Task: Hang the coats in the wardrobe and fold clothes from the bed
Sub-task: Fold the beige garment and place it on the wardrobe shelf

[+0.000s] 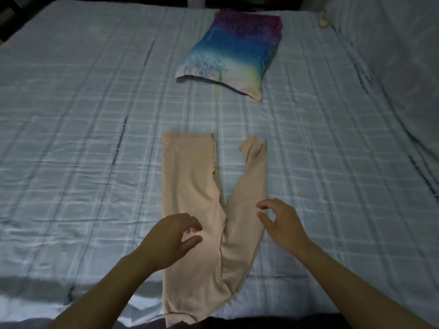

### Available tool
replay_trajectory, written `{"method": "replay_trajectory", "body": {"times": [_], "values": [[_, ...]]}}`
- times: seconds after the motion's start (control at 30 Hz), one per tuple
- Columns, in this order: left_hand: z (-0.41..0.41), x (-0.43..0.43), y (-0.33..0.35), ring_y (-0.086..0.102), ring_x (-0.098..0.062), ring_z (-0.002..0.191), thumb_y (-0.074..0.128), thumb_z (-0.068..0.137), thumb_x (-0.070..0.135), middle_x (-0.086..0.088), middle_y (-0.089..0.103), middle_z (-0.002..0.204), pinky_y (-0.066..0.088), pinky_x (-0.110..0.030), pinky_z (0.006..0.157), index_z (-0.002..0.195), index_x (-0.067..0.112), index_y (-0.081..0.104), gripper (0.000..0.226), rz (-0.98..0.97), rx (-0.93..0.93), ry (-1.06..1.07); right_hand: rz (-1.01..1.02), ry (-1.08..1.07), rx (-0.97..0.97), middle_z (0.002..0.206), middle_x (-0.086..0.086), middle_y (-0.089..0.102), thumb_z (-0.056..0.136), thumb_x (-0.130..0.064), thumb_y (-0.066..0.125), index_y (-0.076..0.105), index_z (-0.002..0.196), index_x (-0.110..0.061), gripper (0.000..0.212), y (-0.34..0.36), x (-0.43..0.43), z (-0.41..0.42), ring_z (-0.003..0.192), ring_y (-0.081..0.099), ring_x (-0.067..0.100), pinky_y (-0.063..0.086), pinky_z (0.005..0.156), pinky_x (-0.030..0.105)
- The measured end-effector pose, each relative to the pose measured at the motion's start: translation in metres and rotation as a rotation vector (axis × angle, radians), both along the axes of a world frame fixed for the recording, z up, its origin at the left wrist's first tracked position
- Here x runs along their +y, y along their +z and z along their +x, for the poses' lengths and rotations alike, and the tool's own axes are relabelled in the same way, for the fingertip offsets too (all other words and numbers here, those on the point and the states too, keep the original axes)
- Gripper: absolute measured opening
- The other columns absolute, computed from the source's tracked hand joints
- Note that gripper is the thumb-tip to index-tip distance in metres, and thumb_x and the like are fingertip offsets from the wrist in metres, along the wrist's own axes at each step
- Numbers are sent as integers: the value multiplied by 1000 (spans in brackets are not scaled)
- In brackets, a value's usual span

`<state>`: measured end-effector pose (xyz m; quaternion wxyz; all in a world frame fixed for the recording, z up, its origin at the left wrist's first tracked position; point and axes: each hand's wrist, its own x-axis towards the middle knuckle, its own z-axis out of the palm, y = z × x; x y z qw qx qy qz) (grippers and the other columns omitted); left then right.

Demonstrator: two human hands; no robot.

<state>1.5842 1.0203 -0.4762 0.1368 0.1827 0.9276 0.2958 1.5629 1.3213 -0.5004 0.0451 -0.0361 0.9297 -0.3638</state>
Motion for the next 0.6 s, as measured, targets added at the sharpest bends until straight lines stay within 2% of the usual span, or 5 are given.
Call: {"method": "replay_trajectory", "body": {"times": [0.17, 0.43, 0.53, 0.6], "values": [[-57, 19, -22, 58, 2, 83, 65, 91, 35, 15, 66, 93, 50, -24, 77, 104, 26, 69, 17, 53, -10, 10, -14, -145, -32, 109, 2, 66, 90, -10, 64, 68, 114, -11, 24, -16, 6, -46, 102, 61, 13, 42, 92, 20], [-145, 64, -65, 60, -11, 91, 66, 90, 24, 5, 67, 102, 48, -29, 83, 112, 18, 68, 22, 71, 25, 19, -12, -234, -23, 112, 4, 64, 87, -9, 66, 66, 116, -11, 29, -54, 9, -104, 106, 60, 19, 47, 96, 36], [-175, 87, -81, 60, -13, 91, 66, 90, 24, 2, 66, 102, 47, -30, 85, 114, 16, 66, 26, 101, 0, 49, -18, -266, -23, 113, 3, 64, 86, -9, 67, 65, 117, -12, 31, -66, 16, -118, 106, 59, 18, 46, 96, 34], [-194, 106, -92, 59, -11, 95, 66, 90, 26, 2, 65, 110, 48, -29, 85, 118, 17, 64, 29, 135, -12, 73, -19, -290, -9, 114, 3, 63, 86, -9, 67, 64, 118, -12, 32, -76, 22, -131, 106, 59, 17, 45, 97, 31]]}}
